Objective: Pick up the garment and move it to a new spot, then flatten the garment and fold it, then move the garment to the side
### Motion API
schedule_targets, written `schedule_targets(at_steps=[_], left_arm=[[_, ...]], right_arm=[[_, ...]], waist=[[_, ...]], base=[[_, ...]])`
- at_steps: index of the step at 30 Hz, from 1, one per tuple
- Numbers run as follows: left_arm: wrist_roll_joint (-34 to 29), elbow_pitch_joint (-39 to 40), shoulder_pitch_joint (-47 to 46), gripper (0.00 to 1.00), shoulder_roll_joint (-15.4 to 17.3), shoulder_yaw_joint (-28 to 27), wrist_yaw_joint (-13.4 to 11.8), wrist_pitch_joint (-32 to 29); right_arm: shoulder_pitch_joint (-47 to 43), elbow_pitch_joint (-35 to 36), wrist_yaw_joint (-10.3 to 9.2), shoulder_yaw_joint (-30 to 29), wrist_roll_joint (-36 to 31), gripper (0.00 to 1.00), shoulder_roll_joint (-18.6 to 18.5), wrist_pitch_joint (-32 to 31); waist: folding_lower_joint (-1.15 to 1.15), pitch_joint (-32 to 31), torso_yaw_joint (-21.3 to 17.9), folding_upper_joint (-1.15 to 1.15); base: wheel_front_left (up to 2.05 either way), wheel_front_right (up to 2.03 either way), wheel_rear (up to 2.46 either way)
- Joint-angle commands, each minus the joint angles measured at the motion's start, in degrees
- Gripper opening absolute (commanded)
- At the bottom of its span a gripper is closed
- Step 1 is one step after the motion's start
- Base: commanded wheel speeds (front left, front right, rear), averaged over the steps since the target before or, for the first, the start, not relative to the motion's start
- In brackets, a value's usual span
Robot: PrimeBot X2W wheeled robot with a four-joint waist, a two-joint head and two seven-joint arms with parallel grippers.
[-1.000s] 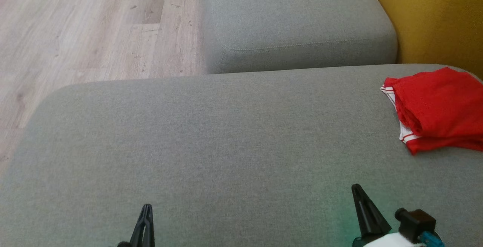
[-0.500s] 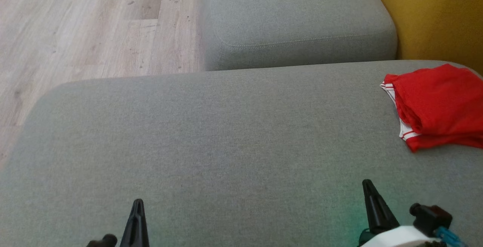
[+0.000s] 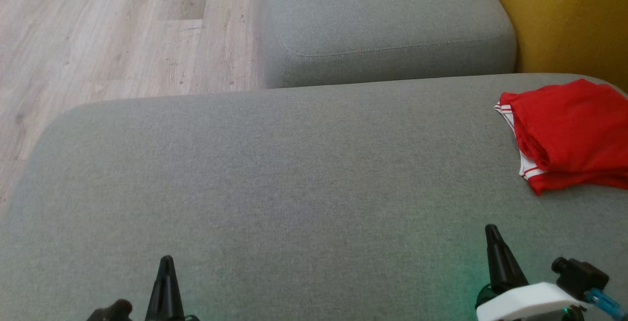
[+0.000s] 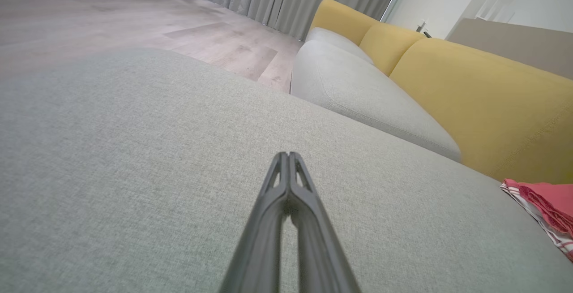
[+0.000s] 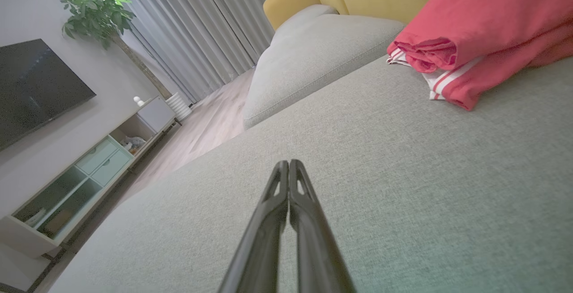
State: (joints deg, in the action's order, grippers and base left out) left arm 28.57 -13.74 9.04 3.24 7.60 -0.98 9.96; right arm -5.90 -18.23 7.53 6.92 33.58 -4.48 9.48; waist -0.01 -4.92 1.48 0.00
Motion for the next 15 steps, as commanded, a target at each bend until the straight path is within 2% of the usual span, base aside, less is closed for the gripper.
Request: schedule_targets(at_steps=[1,15], left_arm=[[1.94,1.57,-3.40,0.00,0.50,-1.21,0.54,-0.41],[11.13,1.36,-5.05,0.00,0.64,-2.70,1.69,-2.43]], right_arm=[[3.65,2.16,-0.01,-0.37,1.88,0.00,-0.10,-0.43],[4.84,2.47,-0.02,-2.02,10.24,0.00,-0.02,-2.48]], waist=[[0.00,0.09,-0.03,0.00],[0.00,0.81,-0.24,0.00]], base=[[0.00,0.00,0.00],[0.00,0.00,0.00]])
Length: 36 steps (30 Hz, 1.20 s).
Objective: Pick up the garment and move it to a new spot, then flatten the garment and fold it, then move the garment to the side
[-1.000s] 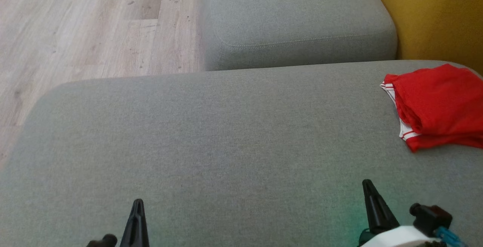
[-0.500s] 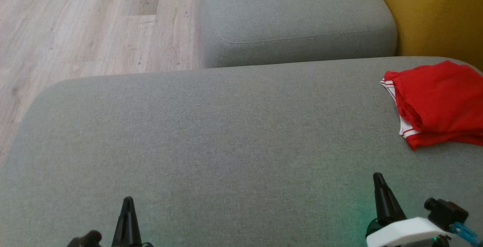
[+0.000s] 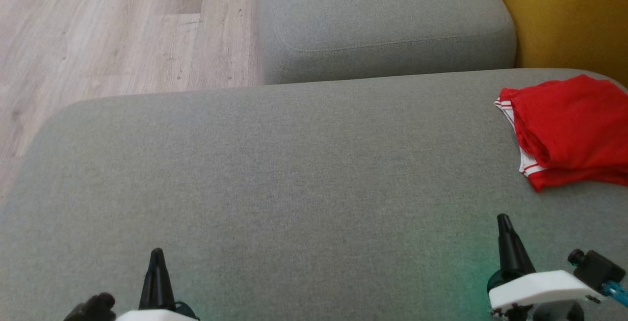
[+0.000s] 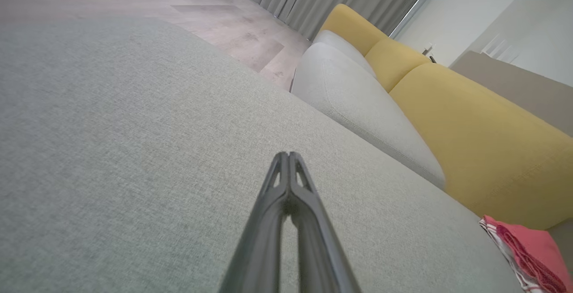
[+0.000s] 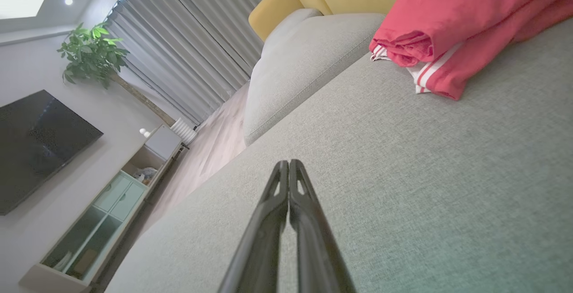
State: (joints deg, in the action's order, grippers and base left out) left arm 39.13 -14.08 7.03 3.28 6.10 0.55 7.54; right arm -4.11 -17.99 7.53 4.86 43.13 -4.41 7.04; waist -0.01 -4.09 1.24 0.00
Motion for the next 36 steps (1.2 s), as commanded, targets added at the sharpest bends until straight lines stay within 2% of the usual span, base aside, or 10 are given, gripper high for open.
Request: schedule_targets(at_steps=[1,36], left_arm=[[1.28,1.69,-3.16,0.00,0.61,-1.33,0.24,-0.17],[27.15,0.92,-7.98,0.00,0.72,-5.98,3.49,-6.24]], right_arm=[[3.15,2.25,-0.02,-0.09,1.34,0.00,-0.08,-0.21],[6.58,3.11,-0.03,-5.08,24.96,0.00,0.33,-6.28]], waist=[[0.00,0.04,-0.01,0.00],[0.01,2.10,-0.61,0.00]], base=[[0.00,0.00,0.00],[0.00,0.00,0.00]])
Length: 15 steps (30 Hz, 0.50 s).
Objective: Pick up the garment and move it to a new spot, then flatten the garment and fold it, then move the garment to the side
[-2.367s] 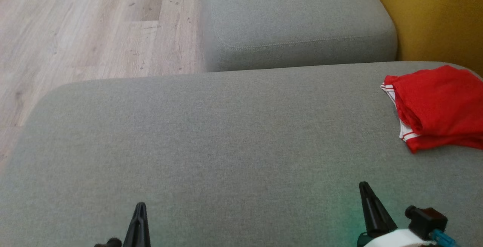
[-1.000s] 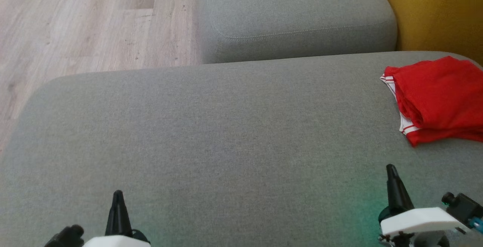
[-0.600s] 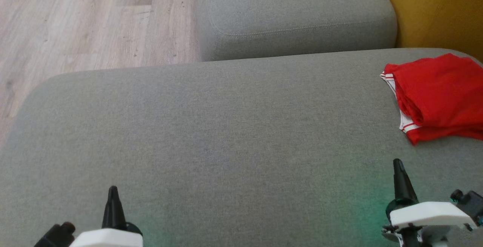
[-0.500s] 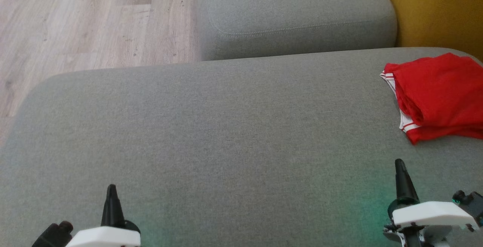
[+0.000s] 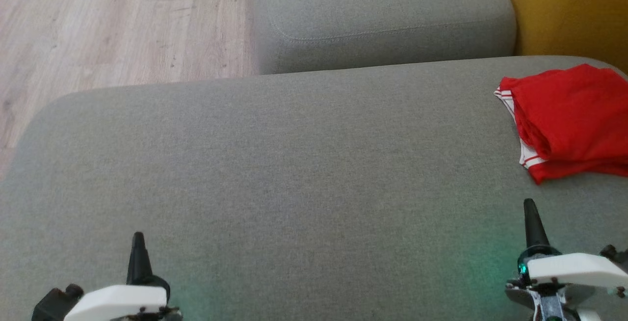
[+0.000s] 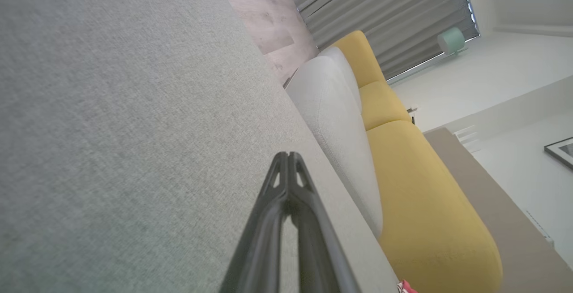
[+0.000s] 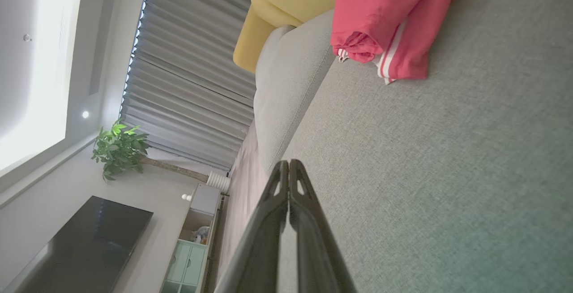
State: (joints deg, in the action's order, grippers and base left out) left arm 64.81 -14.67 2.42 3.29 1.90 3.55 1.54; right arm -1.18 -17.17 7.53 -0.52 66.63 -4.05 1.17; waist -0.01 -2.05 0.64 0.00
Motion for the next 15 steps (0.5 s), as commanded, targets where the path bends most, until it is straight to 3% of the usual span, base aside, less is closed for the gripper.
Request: schedule_targets(at_steps=[1,15], left_arm=[[2.16,1.50,-3.50,0.00,0.71,-1.90,0.58,-0.41],[11.18,1.22,-5.20,0.00,0.68,-3.64,1.73,-2.62]], right_arm=[[3.74,2.31,-0.03,0.17,2.10,0.00,-0.02,-0.58],[4.95,2.61,-0.03,-1.65,10.35,0.00,0.17,-2.76]], waist=[[0.00,0.11,-0.03,0.00],[0.00,0.83,-0.24,0.00]], base=[[0.00,0.00,0.00],[0.00,0.00,0.00]])
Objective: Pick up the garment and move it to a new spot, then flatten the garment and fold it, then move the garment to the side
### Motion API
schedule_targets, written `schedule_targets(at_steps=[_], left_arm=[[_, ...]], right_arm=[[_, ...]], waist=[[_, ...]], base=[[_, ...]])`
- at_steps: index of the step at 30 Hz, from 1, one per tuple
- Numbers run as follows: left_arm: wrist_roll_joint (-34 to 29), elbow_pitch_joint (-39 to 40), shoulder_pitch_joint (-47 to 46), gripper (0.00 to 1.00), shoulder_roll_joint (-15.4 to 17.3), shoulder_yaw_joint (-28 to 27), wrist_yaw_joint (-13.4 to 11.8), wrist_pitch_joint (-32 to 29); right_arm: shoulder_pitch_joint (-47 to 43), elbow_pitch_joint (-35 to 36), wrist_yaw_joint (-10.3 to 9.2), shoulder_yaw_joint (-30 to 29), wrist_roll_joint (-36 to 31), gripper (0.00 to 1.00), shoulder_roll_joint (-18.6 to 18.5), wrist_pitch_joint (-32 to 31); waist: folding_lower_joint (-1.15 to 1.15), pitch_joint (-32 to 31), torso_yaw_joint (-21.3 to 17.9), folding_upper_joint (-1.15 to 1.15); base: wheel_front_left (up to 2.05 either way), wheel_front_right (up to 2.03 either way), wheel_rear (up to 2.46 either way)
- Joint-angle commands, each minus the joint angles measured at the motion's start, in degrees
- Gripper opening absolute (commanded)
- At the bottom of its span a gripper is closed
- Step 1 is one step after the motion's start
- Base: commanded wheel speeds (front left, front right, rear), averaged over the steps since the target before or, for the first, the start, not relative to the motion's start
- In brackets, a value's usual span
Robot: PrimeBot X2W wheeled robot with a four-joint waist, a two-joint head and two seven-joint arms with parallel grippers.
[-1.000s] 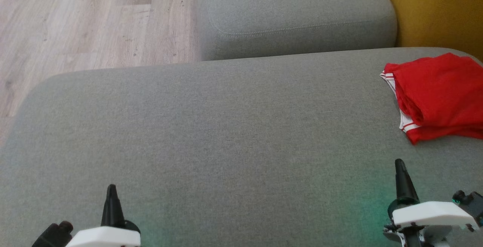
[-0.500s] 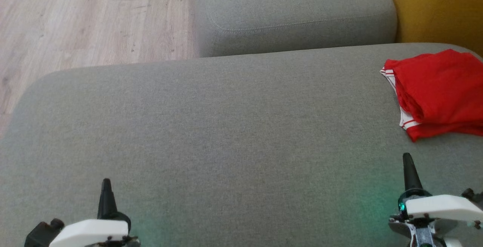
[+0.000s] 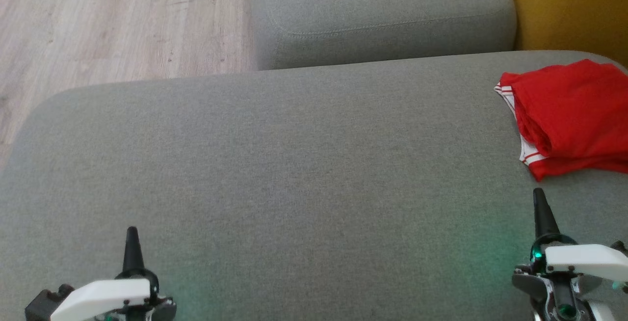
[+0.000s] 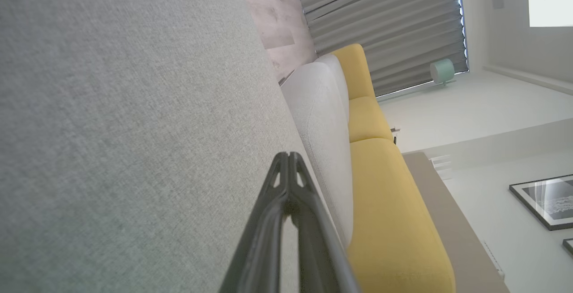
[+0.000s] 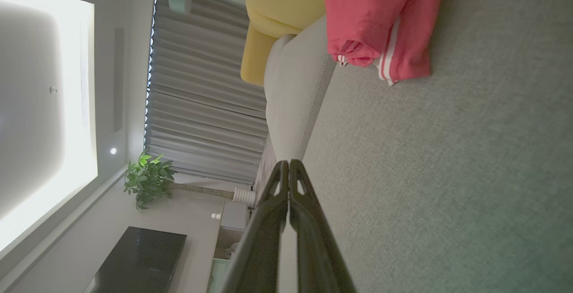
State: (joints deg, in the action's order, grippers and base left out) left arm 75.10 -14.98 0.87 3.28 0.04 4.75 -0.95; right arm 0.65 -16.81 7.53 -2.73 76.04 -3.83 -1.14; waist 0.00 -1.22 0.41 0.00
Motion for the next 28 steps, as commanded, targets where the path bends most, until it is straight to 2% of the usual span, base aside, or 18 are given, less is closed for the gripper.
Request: schedule_targets(at_steps=[1,25,28], left_arm=[[1.59,1.50,-3.78,0.00,0.69,-1.92,0.62,-0.30],[18.15,0.98,-6.93,0.00,0.59,-5.20,2.73,-4.44],[18.15,0.98,-6.94,0.00,0.55,-5.26,2.74,-4.49]], right_arm=[[3.22,2.28,-0.03,0.42,1.57,0.00,-0.03,-0.62],[5.46,2.83,-0.04,-2.98,16.75,0.00,0.35,-4.69],[5.46,2.83,-0.04,-3.02,16.76,0.00,0.38,-4.73]], waist=[[0.00,0.06,-0.02,0.00],[0.00,1.40,-0.40,0.00],[0.00,1.40,-0.41,0.00]], base=[[0.00,0.00,0.00],[0.00,0.00,0.00],[0.00,0.00,0.00]])
